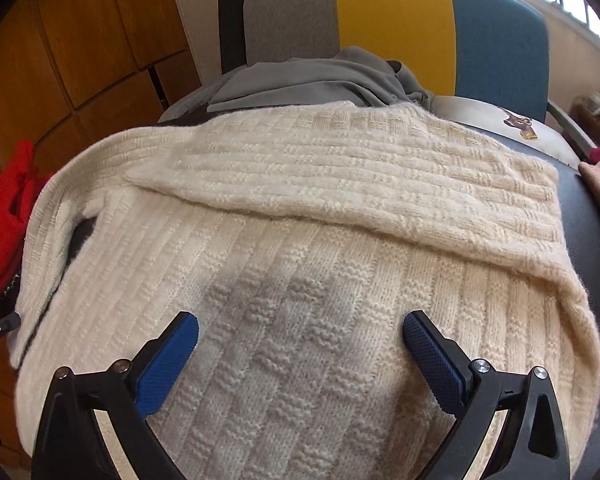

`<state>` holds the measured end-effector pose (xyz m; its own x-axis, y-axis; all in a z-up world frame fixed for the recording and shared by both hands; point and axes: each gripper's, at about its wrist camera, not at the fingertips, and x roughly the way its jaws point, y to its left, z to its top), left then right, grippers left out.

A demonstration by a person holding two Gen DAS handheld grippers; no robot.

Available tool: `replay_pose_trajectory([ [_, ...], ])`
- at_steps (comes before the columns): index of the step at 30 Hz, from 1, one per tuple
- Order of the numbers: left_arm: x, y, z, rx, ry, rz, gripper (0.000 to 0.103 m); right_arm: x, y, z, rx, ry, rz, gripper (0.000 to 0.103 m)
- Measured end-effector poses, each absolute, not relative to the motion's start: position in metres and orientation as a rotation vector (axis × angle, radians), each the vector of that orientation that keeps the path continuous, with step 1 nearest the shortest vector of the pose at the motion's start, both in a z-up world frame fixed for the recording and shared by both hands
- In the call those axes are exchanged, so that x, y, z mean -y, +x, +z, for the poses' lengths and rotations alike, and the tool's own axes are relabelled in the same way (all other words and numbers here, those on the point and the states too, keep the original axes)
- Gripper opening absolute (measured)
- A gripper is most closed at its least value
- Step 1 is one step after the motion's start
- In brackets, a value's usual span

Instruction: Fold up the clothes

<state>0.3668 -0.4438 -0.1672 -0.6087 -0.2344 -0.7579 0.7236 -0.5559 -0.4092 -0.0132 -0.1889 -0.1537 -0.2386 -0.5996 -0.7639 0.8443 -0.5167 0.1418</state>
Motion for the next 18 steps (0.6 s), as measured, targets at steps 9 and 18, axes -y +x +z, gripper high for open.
replay_pose_trajectory([
  [9,0.451,0.327,-0.079,-1.158,0.620,-2.463,0.005,0.184,-0.017,-0.153,-0.319,0.989,-1.879,0.103],
  [18,0.427,0.191,-0.014,-1.081,0.616,-2.735,0.005,0.176,-0.024,-0.152,-0.219,0.995,-1.847,0.103],
])
